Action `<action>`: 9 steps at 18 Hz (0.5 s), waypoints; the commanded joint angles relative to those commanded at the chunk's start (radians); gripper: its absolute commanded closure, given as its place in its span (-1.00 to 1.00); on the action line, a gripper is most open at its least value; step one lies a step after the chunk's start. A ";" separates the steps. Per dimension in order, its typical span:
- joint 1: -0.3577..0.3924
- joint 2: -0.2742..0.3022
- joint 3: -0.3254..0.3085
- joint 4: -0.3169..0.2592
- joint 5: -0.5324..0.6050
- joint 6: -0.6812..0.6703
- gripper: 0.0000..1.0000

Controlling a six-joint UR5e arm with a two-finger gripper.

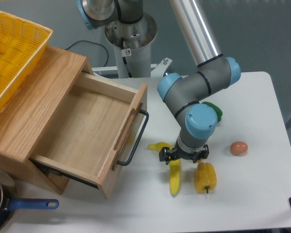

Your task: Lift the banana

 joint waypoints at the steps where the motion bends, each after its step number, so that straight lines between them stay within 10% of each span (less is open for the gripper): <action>1: -0.002 -0.002 0.000 0.000 0.000 0.000 -1.00; 9: -0.003 -0.006 0.000 0.000 0.000 -0.003 -1.00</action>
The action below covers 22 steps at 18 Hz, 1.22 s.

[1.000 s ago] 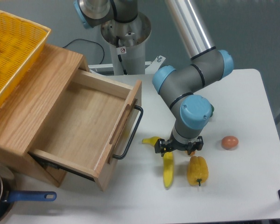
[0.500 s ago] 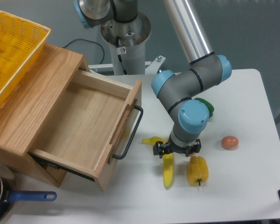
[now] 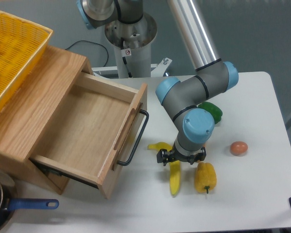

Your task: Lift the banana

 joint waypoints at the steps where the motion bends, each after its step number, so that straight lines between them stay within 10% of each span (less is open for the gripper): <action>1: 0.000 -0.002 0.000 0.002 0.000 -0.002 -1.00; 22: 0.000 -0.026 0.018 0.020 0.006 0.008 -1.00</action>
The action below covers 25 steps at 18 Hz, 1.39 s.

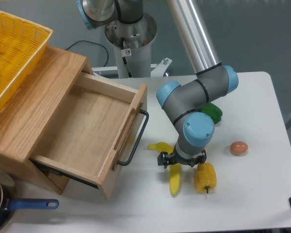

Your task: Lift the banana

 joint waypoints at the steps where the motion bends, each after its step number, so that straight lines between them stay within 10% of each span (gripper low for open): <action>1: 0.000 -0.002 0.000 0.000 0.002 0.000 -1.00; 25: -0.023 -0.015 0.002 0.020 0.066 -0.005 -1.00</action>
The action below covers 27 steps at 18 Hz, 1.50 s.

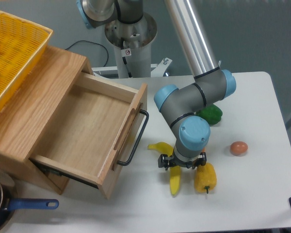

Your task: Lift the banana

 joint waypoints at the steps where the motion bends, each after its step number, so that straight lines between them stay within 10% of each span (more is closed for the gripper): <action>1: 0.000 -0.002 0.000 0.000 0.000 0.000 -1.00; 7: 0.000 -0.002 0.000 0.000 0.000 0.002 -0.99; 16: 0.000 0.002 -0.002 0.000 -0.006 0.009 -0.26; 27: 0.003 0.018 -0.002 -0.002 -0.005 0.046 0.15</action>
